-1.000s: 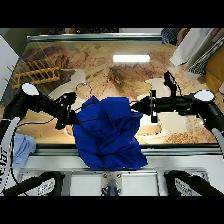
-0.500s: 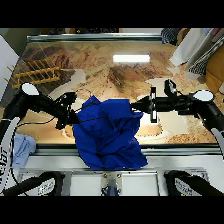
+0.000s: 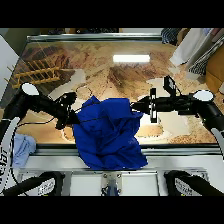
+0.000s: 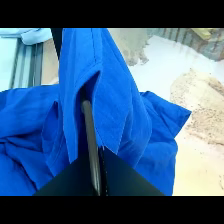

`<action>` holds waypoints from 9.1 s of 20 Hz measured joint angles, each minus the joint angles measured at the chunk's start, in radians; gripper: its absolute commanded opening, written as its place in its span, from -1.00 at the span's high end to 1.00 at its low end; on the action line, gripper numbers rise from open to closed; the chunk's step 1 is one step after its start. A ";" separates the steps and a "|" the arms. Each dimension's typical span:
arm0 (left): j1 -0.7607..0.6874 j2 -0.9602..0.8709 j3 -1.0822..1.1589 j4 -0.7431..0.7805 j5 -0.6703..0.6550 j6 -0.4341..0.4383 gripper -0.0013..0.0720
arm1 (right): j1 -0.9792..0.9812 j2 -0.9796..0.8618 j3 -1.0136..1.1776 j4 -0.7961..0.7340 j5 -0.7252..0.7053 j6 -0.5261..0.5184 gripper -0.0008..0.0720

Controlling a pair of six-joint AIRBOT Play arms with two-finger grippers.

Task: Fold the clothes and pants, and hang the long-sleeved shirts on hangers.

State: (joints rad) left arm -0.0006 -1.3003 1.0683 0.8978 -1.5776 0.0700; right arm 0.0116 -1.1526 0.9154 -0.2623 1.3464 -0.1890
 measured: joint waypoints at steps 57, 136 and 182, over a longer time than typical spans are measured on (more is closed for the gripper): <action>-0.462 0.090 -0.001 0.349 0.550 -1.811 -0.31 | -0.010 0.160 -0.001 0.012 -0.181 0.164 0.97; -0.091 0.129 0.125 0.282 0.580 -1.709 0.94 | -0.010 0.387 -0.001 -0.103 -0.169 0.518 0.98; -0.415 0.367 0.473 0.382 0.406 -1.771 0.94 | 0.164 0.331 -0.001 0.267 -0.360 0.521 0.98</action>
State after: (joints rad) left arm -0.4160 -0.9337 1.5417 1.2800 -1.1717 -1.7012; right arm 0.1761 -0.8215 0.9142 0.0048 0.9863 0.3321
